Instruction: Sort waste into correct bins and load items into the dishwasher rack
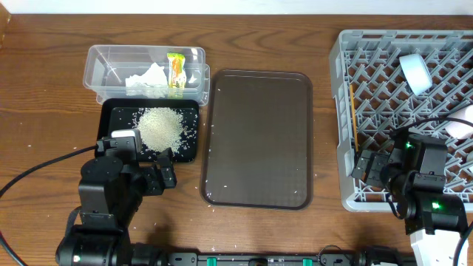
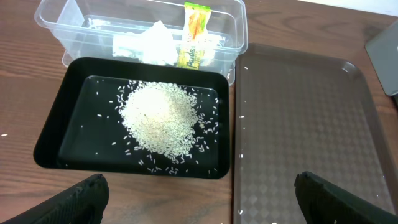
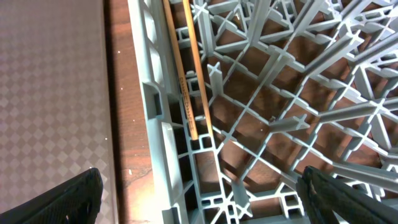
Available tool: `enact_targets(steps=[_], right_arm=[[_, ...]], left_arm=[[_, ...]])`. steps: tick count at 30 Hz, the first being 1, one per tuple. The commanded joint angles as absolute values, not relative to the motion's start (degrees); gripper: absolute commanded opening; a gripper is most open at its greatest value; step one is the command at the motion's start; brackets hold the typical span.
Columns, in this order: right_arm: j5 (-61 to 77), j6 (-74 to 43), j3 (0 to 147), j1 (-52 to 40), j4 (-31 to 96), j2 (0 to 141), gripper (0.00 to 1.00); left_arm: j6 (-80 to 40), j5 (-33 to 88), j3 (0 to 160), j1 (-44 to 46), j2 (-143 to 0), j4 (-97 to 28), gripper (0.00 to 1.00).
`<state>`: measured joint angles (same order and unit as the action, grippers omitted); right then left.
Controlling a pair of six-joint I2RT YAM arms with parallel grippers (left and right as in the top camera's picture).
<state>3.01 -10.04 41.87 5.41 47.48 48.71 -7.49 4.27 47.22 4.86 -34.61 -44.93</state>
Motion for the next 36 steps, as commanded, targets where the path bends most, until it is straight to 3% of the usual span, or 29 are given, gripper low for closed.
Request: enact_targets(steps=[1,7,23,30,36], right_arm=[[2.8,-9.3,41.5,5.3,46.1,47.7,0.99],[2.8,-4.0,36.9,4.6,35.7,37.4,0.99],[3.4,-4.0,0.8,1.1,-2.7,0.1,0.99],[1.3,-3.2,0.3,1.1,-3.0,0.3,0.99],[1.7,-2.9,0.3,1.1,4.2,0.8,0.99]], left_arm=[[-7.7,3.6,46.8,4.5,-34.5,-44.9,0.98],[-7.7,3.6,46.8,4.5,-34.5,-44.9,0.98],[-7.7,3.6,46.8,4.5,-34.5,-44.9,0.99],[-7.7,3.6,46.8,4.5,-34.5,-44.9,0.99],[-7.7,3.6,46.8,4.5,-34.5,-44.9,0.99]])
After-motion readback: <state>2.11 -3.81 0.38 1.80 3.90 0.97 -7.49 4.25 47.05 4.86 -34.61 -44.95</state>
